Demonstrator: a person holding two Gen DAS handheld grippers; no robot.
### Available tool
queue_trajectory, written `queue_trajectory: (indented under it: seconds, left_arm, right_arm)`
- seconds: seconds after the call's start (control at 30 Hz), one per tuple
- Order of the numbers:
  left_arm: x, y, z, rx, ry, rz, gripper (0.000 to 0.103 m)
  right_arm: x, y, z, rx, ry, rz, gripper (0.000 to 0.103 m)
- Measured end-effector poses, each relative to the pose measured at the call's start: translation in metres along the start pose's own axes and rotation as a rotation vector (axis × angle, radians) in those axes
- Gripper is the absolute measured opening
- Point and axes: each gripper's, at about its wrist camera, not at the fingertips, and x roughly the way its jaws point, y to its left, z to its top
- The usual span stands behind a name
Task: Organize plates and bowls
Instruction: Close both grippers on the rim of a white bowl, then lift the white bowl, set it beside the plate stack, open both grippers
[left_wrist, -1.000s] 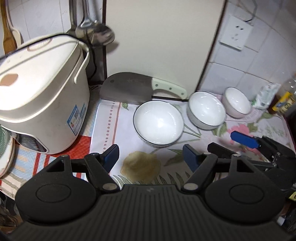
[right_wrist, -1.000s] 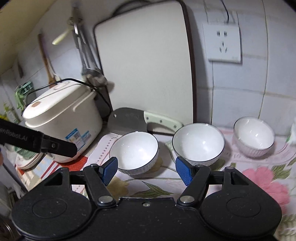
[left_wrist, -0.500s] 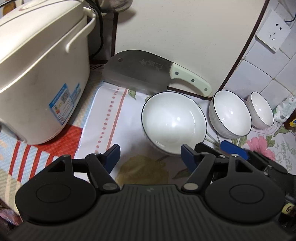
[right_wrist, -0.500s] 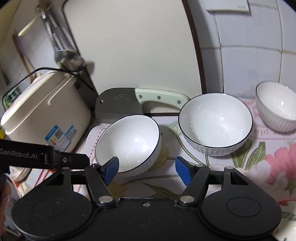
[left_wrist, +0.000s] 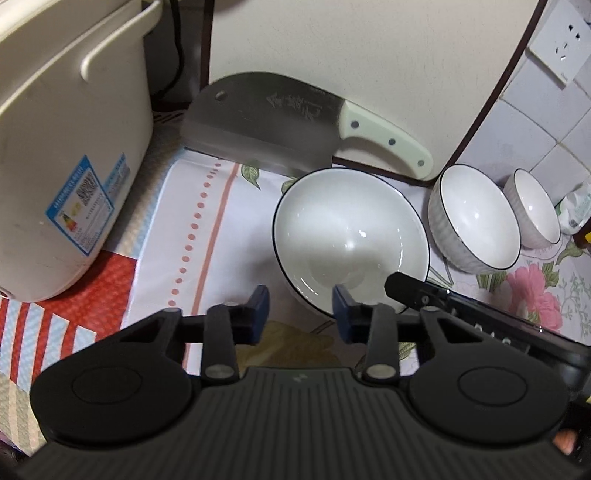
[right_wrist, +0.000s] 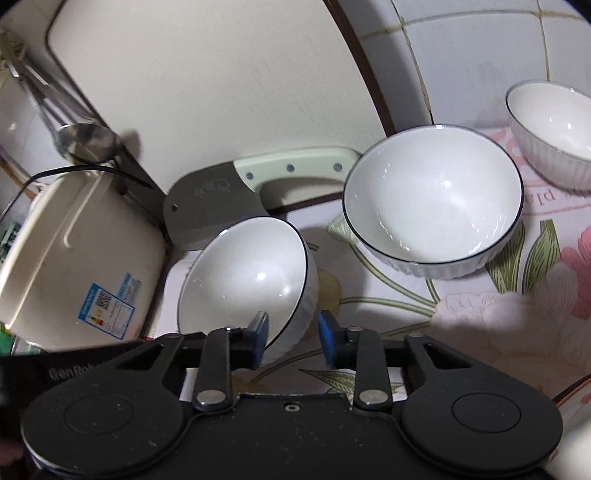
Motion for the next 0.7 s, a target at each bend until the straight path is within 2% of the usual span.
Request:
queue_trajectory:
  seconds: [0.2, 0.53, 0.7]
  left_arm:
    - [0.006, -0.001, -0.001, -0.027, -0.012, -0.011, 0.025]
    - [-0.003, -0.007, -0.006, -0.026, 0.004, -0.002, 0.022]
    - [-0.026, -0.019, -0.016, 0.029, 0.014, 0.016, 0.022]
  right_arm:
    - [0.011, -0.003, 0.004, 0.092, 0.023, -0.013, 0.028]
    - [0.008, 0.002, 0.002, 0.111, 0.044, -0.060, 0.024]
    - [-0.012, 0.003, -0.008, 0.139, 0.062, -0.058, 0.024]
